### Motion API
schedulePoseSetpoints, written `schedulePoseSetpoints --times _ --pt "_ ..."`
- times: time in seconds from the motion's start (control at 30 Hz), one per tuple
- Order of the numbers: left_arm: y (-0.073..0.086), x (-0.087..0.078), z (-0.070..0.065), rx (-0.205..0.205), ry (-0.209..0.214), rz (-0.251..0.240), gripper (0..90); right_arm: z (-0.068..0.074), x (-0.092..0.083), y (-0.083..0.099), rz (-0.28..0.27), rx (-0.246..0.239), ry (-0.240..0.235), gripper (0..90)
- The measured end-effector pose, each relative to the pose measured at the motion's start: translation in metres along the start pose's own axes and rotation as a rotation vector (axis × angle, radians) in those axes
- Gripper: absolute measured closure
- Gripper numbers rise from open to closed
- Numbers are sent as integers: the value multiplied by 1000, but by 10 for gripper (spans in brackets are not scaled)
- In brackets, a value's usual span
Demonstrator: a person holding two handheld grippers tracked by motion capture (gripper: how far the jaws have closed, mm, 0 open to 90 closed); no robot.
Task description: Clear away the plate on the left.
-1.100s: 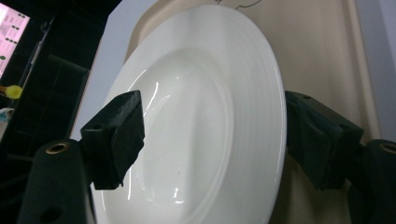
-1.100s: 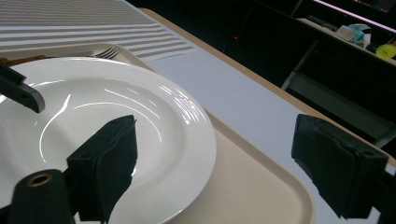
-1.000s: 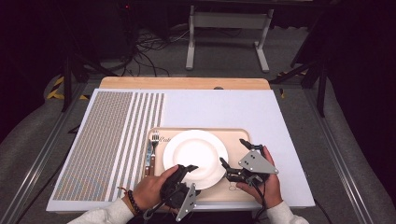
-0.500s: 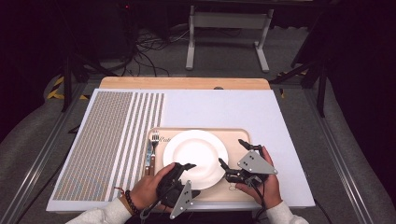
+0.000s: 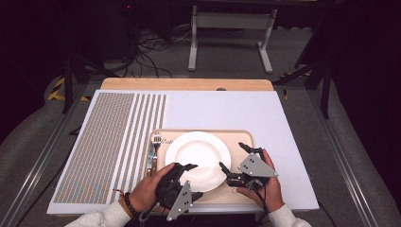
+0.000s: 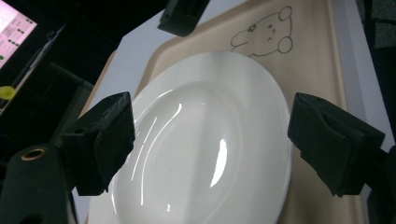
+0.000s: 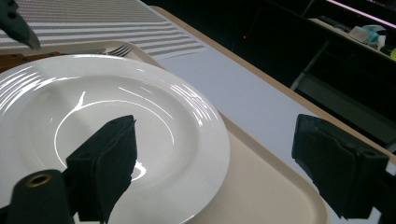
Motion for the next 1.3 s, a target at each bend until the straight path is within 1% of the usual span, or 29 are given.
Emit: schedulePoseSetpoints --times 0.13,0.33,0.37,0.4,0.43,0.6,0.73,0.8,0.83,0.93,0.97,1.03,1.07,1.17,1.2,1.23,1.27,1.3 --pt "0 -2 9 -30 -16 -5 160 1 0 0 1 -4 -3 151" --pt "4 -6 22 -57 -49 -4 157 3 1 0 7 -9 -15 151" --pt "4 -6 22 -57 -49 -4 157 4 2 0 7 -10 -16 152" --pt "5 -7 25 -62 -59 -2 157 4 2 0 7 -10 -16 152" --pt "6 -7 27 -67 -59 -2 156 5 2 0 11 -11 -23 151" --pt "13 -10 41 -102 -90 10 156 5 2 0 14 -15 -29 151" --pt "19 -13 49 -132 -111 21 153 6 3 1 16 -15 -36 151" --pt "21 -15 53 -137 -122 29 152 7 3 1 18 -19 -41 151" --pt "22 -15 55 -149 -127 29 152 7 3 1 21 -21 -42 151" --pt "27 -17 61 -174 -132 29 151 8 4 1 22 -20 -45 151" --pt "28 -18 63 -175 -136 30 151 9 4 1 24 -21 -47 151" --pt "31 -19 65 -190 -135 29 148 10 4 2 23 -19 -47 151" --pt "32 -19 66 -190 -139 30 149 10 4 2 24 -19 -47 151" --pt "35 -20 67 -189 -126 22 129 13 5 3 31 -22 -54 152" --pt "35 -20 66 -184 -127 26 129 13 5 3 31 -22 -54 152" --pt "37 -20 66 -175 -139 40 129 13 5 3 33 -25 -54 151" --pt "38 -19 66 -176 -143 44 126 14 6 3 33 -22 -56 152" --pt "40 -20 67 -186 -142 51 123 14 6 4 34 -22 -57 151"
Point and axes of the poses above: each handheld gripper's, and its own axes: x roughly forward along the jaws, y roughly out of its underside, z roughly to its left, the point moved 1 cm from there along x, roughly forward along the jaws, and after that the axes turned 12 degrees about -y, right-handed, at the moved point
